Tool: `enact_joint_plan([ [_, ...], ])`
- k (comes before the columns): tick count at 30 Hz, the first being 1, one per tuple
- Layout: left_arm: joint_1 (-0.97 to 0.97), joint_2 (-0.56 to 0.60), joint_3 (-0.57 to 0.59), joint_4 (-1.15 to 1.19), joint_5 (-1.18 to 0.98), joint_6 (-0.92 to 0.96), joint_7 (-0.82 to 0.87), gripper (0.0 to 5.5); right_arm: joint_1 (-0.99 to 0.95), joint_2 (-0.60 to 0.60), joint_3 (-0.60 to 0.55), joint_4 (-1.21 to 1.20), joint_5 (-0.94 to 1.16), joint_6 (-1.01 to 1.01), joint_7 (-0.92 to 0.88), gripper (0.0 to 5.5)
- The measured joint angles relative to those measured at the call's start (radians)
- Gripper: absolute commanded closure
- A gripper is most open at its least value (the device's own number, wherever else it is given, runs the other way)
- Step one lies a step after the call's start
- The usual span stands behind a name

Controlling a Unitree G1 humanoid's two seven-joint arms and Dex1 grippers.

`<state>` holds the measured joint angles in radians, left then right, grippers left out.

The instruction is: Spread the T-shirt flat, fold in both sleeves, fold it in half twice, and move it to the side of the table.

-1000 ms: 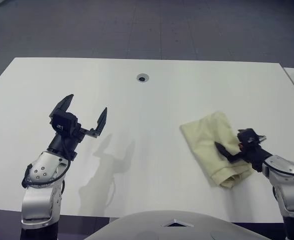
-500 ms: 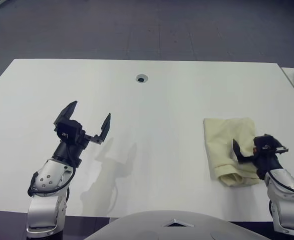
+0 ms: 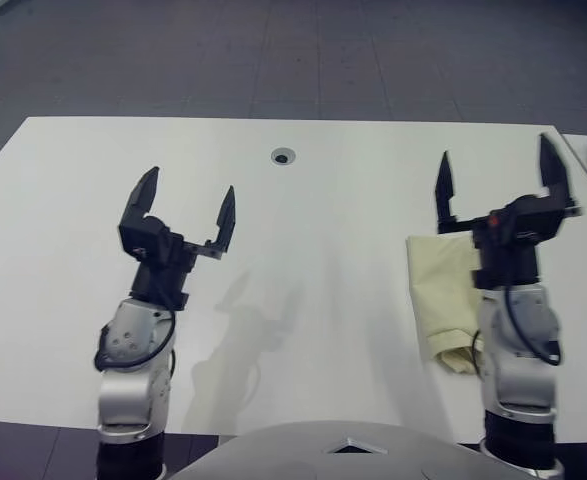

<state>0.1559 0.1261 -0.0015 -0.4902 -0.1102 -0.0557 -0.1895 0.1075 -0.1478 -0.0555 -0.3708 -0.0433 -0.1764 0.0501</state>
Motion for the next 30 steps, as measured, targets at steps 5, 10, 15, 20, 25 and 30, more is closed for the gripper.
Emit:
enact_joint_plan([
  [5,-0.096,-0.056,-0.079,0.151,0.134,-0.13,0.066,0.1,-0.051,0.08,0.041,0.223,-0.011,-0.218,-0.042,0.11],
  [10,-0.105,-0.078,-0.063,0.311,0.197,-0.268,0.151,0.1,-0.077,0.115,0.022,0.377,-0.045,-0.373,-0.112,0.11],
  [15,-0.105,-0.086,-0.075,0.436,0.225,-0.394,0.177,0.1,-0.059,0.118,0.024,0.438,-0.072,-0.445,-0.134,0.11],
  [20,-0.121,-0.082,-0.064,0.534,0.222,-0.461,0.178,0.1,-0.059,0.133,0.046,0.474,-0.077,-0.462,-0.134,0.11],
  [25,-0.139,-0.077,-0.059,0.579,0.213,-0.492,0.175,0.1,-0.061,0.133,0.047,0.504,-0.07,-0.476,-0.129,0.11],
  [30,-0.157,-0.078,-0.058,0.625,0.183,-0.499,0.157,0.1,-0.072,0.134,0.048,0.536,-0.041,-0.483,-0.117,0.11],
])
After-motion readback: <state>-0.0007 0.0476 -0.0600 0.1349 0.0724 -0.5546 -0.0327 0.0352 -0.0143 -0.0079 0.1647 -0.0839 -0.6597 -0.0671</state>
